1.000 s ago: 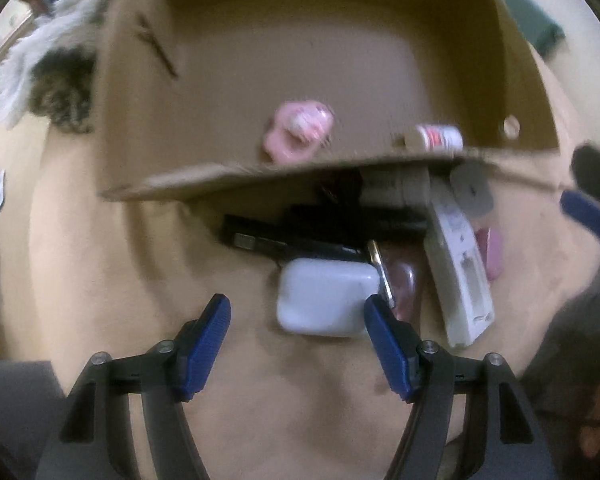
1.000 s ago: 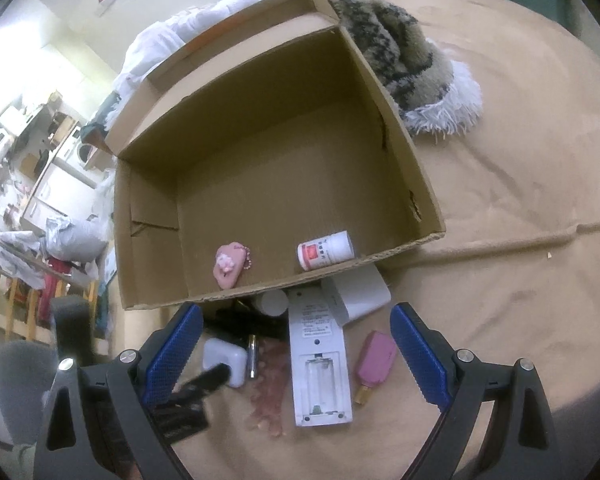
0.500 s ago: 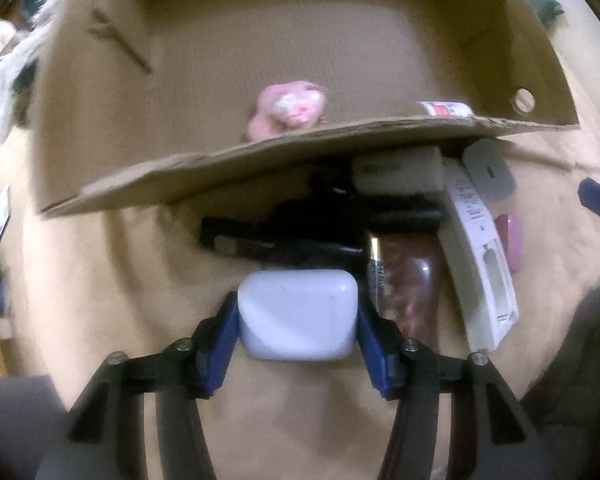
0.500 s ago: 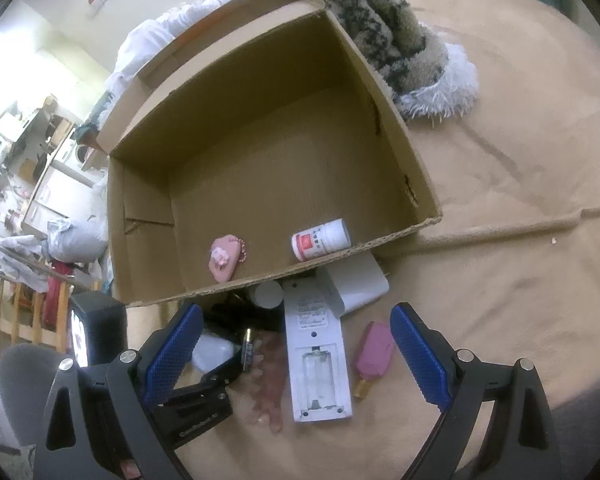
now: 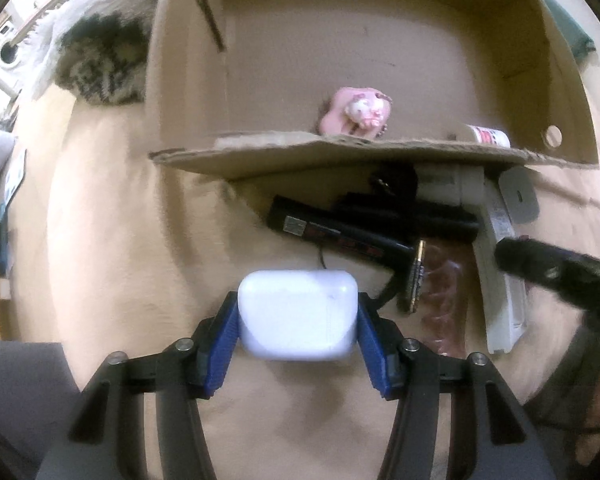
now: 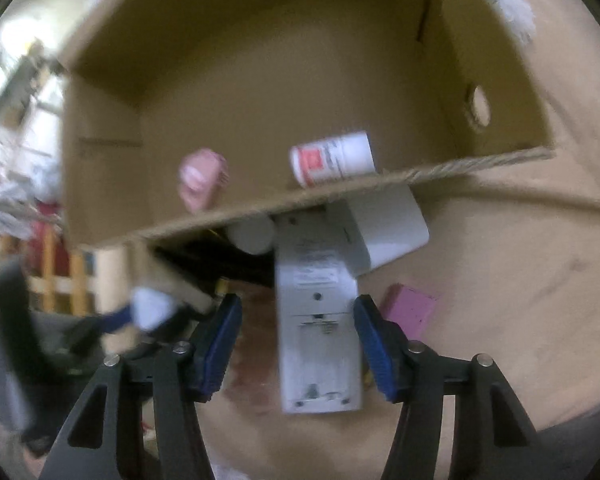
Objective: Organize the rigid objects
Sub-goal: 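Grasp the white earbud case with left tool while right tool grasps white remote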
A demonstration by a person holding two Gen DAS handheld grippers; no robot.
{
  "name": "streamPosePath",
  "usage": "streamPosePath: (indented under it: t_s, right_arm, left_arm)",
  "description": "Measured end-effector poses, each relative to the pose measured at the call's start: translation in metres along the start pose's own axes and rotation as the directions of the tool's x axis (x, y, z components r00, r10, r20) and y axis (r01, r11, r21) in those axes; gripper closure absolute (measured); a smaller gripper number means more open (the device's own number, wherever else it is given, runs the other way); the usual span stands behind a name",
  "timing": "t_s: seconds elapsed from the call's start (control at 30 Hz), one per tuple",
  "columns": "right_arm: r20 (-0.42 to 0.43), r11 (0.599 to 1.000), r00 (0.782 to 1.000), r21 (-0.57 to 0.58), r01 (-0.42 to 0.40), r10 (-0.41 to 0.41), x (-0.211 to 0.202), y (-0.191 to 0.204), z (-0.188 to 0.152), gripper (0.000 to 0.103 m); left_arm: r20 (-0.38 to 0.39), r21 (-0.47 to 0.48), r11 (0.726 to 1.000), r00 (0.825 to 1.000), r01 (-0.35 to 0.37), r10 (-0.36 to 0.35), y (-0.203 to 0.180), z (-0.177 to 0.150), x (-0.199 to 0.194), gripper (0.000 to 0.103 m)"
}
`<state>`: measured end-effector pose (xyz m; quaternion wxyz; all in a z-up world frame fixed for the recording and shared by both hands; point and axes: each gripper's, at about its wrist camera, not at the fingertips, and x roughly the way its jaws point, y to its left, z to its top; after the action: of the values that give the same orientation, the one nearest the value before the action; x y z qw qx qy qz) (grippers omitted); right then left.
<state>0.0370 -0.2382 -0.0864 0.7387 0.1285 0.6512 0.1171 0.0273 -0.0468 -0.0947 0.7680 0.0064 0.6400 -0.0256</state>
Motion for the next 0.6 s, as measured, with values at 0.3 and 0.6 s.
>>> streamPosePath:
  t_s: [0.3, 0.6]
  right_arm:
    - [-0.019, 0.994, 0.996, -0.068, 0.082, -0.084, 0.026, 0.012, 0.005, 0.058]
    - [0.004, 0.986, 0.992, -0.107, 0.128, -0.129, 0.012, 0.027, -0.021, 0.058]
  left_arm:
    - [-0.007, 0.023, 1.0, 1.0, -0.013, 0.014, 0.001, -0.004, 0.005, 0.051]
    - [0.032, 0.014, 1.0, 0.999, -0.016, 0.015, -0.005, -0.007, -0.011, 0.051]
